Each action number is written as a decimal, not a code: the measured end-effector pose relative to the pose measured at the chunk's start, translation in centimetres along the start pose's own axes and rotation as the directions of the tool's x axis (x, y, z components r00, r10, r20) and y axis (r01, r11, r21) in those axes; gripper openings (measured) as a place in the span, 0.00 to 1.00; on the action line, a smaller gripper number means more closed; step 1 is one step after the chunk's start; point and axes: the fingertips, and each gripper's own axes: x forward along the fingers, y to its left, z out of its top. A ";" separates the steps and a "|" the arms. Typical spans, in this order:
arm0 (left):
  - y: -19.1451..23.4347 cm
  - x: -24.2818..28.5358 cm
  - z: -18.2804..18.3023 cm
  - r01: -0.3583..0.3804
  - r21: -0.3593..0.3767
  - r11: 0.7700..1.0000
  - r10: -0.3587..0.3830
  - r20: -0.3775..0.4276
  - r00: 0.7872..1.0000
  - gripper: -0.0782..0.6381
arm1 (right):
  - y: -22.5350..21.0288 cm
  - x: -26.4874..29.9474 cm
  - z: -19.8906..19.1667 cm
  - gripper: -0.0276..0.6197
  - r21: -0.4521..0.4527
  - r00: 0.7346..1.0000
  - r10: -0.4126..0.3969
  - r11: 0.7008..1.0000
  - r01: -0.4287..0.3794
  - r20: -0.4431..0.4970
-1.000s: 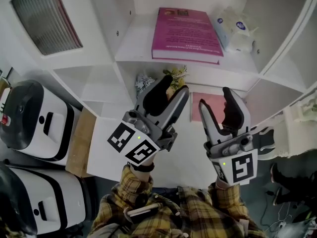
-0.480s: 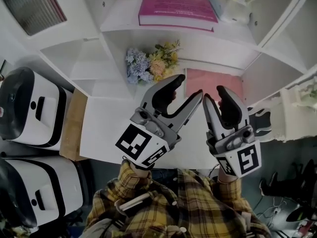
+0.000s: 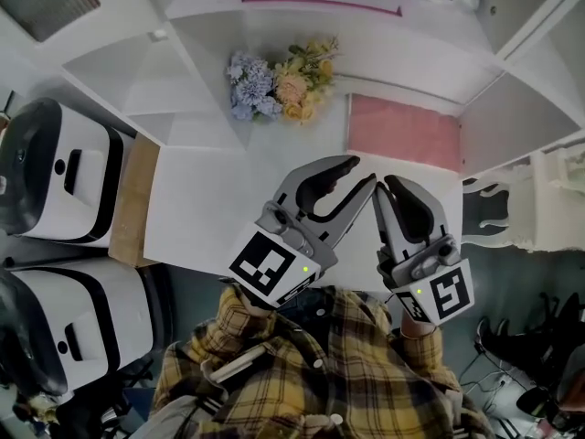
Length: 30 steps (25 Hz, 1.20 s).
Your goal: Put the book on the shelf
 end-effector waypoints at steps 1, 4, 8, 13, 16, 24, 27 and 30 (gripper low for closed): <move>-0.2 0.0 -0.5 0.002 -0.007 1.000 -0.002 -0.009 1.000 0.27 | 0.1 -0.2 -0.5 0.12 0.011 1.000 0.004 1.000 -0.004 -0.009; -0.6 -0.1 -2.1 -0.005 -0.015 1.000 0.004 -0.044 0.999 0.23 | 0.1 -0.7 -1.8 0.10 0.040 1.000 0.010 0.999 -0.009 -0.030; -0.4 -0.4 -4.4 -0.028 -0.045 0.999 0.024 -0.088 0.996 0.20 | 0.1 -0.6 -3.6 0.09 0.070 0.997 0.005 0.998 0.000 -0.073; 0.1 -1.2 -6.7 -0.050 -0.080 0.996 0.041 -0.113 0.993 0.17 | 0.4 -0.3 -5.7 0.08 0.091 0.992 0.016 0.996 -0.005 -0.123; 0.6 -1.9 -7.3 -0.071 -0.078 0.994 0.061 -0.119 0.991 0.15 | 0.4 -0.2 -6.4 0.07 0.107 0.990 0.013 0.994 0.002 -0.139; 1.9 -2.6 -6.9 -0.093 -0.055 0.994 0.088 -0.100 0.991 0.14 | 0.9 0.1 -6.9 0.07 0.104 0.989 0.036 0.994 -0.021 -0.145; 2.1 -2.9 -6.9 -0.099 -0.053 0.994 0.093 -0.103 0.990 0.14 | 1.1 0.4 -6.7 0.07 0.103 0.989 0.038 0.994 -0.024 -0.140; 2.3 -3.1 -6.9 -0.104 -0.052 0.993 0.098 -0.108 0.989 0.14 | 1.2 0.7 -6.5 0.07 0.101 0.990 0.037 0.995 -0.023 -0.136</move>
